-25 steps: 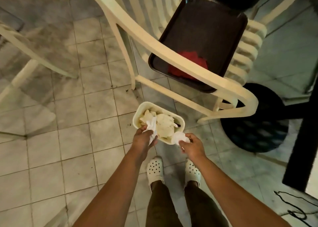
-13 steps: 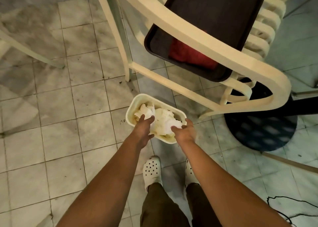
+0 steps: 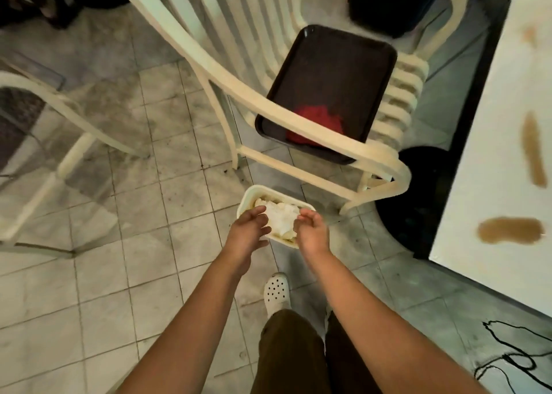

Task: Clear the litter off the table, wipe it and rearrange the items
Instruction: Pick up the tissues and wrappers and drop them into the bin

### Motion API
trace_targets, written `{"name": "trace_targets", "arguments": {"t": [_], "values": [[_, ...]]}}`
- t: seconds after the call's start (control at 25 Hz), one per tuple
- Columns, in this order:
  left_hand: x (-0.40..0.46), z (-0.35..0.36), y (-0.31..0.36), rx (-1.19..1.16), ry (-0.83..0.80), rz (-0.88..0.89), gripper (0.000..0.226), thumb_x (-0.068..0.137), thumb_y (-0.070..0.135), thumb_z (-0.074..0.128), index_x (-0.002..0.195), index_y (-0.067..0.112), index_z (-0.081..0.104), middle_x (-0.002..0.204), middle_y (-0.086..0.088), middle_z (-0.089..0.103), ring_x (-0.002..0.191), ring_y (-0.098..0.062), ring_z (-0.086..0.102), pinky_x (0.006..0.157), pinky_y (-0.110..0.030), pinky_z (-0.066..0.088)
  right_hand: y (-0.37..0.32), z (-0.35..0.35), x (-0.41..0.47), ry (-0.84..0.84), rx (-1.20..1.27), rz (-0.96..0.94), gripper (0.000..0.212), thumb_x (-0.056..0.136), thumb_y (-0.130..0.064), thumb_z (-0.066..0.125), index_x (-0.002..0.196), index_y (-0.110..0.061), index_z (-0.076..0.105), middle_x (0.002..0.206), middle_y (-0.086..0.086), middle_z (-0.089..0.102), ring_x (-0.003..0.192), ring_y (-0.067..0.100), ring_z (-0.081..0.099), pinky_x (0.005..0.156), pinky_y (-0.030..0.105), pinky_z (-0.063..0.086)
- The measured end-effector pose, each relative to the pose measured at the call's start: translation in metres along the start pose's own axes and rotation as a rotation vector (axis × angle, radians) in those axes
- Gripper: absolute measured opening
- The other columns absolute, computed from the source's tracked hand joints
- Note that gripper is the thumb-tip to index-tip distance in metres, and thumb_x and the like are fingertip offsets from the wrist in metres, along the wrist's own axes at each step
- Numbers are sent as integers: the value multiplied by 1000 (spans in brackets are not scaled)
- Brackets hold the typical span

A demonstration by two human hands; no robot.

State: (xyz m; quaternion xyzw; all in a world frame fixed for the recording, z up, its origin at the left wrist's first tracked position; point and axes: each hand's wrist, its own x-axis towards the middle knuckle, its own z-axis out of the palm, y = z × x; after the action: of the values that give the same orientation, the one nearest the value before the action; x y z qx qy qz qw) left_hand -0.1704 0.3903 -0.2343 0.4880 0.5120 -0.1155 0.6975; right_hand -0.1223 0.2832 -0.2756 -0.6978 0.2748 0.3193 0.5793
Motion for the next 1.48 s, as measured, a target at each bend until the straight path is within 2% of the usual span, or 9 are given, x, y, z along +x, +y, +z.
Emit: {"name": "trace_targets", "arguments": {"t": [0.16,0.28,0.44,0.6,0.92,1.08,1.24,1.36,1.48], "values": [[-93,11,80,20,-25,202,18,93,10,49,94,24,60,87,3,60,79,-13,57,67,-28,44,-119,-11,-84,-98,93,-269,31,89,4,47,78,-24,51,78,-1,53,70,13,51,69,30,46],[-143,39,122,87,-82,302,17,92,11,51,90,25,61,87,1,60,77,-13,56,63,-26,42,-187,-44,-132,-107,75,-487,23,89,2,49,84,-21,53,73,-2,52,66,12,50,66,31,45],[-208,111,158,267,-233,413,16,92,13,51,96,26,60,83,5,61,74,-9,56,57,-23,42,-237,-118,-181,55,92,-620,28,88,-3,52,115,-12,49,77,-5,53,72,15,54,72,34,50],[-258,194,170,389,-411,482,16,91,12,51,92,26,59,85,4,60,72,-9,57,66,-27,46,-259,-201,-196,232,92,-717,26,86,-4,53,110,-13,53,90,0,54,81,19,56,79,38,51],[-286,345,153,626,-532,578,19,89,10,51,102,20,59,92,2,58,71,-10,55,60,-22,42,-250,-401,-156,546,72,-625,24,83,-3,51,105,-14,56,100,3,55,63,11,50,60,24,41],[-267,406,146,744,-460,670,22,86,9,52,102,20,61,95,2,56,68,-9,50,58,-18,39,-244,-472,-114,603,23,-527,26,84,-4,53,109,-11,57,113,10,56,77,20,53,74,26,38],[-245,472,151,934,-390,802,30,85,13,57,114,19,61,118,-1,53,95,-20,57,77,-22,42,-259,-534,-79,666,-100,-533,29,83,-2,54,112,-8,57,119,14,52,98,27,53,81,25,36],[-232,519,160,1046,-387,948,39,83,11,58,122,17,56,129,-4,49,120,-20,49,96,-23,37,-274,-575,-52,727,-243,-541,28,84,-4,55,111,-3,58,119,21,50,106,37,52,91,35,40],[-227,563,169,1149,-352,1047,49,84,12,55,131,20,47,139,-5,39,124,-25,42,102,-30,36,-289,-609,-27,726,-408,-533,32,84,-4,55,115,-6,58,130,19,44,119,39,42,101,42,34]]}}
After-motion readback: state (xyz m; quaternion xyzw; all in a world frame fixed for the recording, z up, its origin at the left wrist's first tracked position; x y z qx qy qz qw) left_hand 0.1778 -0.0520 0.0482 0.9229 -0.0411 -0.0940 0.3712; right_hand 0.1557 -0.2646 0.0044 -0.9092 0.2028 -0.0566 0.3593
